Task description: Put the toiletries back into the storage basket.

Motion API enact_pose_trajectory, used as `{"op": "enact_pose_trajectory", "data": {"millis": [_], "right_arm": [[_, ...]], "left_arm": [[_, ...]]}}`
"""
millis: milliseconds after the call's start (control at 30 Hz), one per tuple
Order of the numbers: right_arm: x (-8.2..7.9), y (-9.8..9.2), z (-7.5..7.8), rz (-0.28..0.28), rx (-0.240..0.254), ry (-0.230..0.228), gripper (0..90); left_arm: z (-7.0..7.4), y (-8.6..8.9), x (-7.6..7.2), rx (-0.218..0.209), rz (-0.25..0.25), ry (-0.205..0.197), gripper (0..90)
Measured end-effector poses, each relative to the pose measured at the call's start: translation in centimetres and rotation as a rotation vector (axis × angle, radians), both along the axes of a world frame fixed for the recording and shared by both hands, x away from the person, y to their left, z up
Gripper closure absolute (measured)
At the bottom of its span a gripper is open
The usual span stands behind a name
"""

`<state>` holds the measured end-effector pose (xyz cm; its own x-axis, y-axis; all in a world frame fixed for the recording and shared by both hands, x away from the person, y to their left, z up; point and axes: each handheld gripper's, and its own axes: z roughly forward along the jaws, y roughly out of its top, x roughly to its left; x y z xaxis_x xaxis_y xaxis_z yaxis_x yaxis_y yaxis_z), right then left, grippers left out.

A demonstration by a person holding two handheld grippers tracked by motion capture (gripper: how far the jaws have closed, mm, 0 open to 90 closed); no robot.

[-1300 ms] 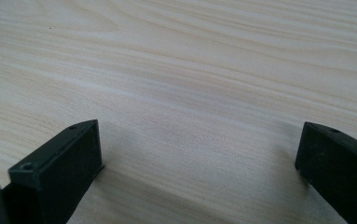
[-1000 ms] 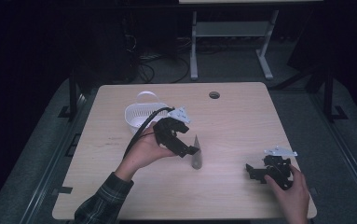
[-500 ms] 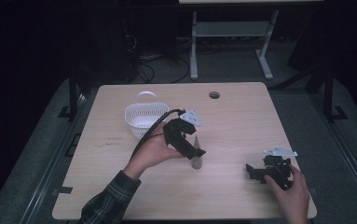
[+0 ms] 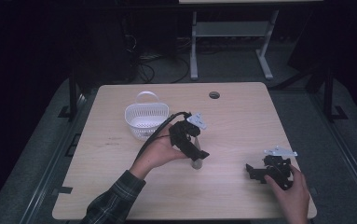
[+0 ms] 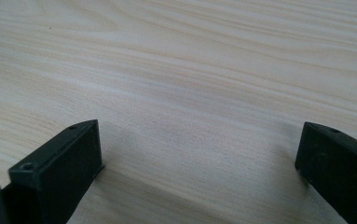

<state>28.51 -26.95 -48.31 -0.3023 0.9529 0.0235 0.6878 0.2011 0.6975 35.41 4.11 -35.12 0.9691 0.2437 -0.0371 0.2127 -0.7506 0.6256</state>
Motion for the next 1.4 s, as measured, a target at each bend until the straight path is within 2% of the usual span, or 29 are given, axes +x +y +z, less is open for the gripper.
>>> {"op": "enact_pose_trajectory", "data": {"millis": [267,567,767,1400], "right_arm": [[0.0,0.0,0.0,0.0,0.0,0.0,0.0],[0.0,0.0,0.0,0.0,0.0,0.0,0.0],[0.0,0.0,0.0,0.0,0.0,0.0,0.0],[0.0,0.0,0.0,0.0,0.0,0.0,0.0]], "left_arm": [[-0.2,0.1,0.1,-0.007,-0.002,-0.009,28.8],[-0.1,0.1,0.0,0.0,0.005,-0.01,29.6],[0.0,0.3,-0.1,-0.008,0.013,0.004,29.7],[1.3,2.8,-0.2,-0.023,0.066,-0.001,29.8]]}}
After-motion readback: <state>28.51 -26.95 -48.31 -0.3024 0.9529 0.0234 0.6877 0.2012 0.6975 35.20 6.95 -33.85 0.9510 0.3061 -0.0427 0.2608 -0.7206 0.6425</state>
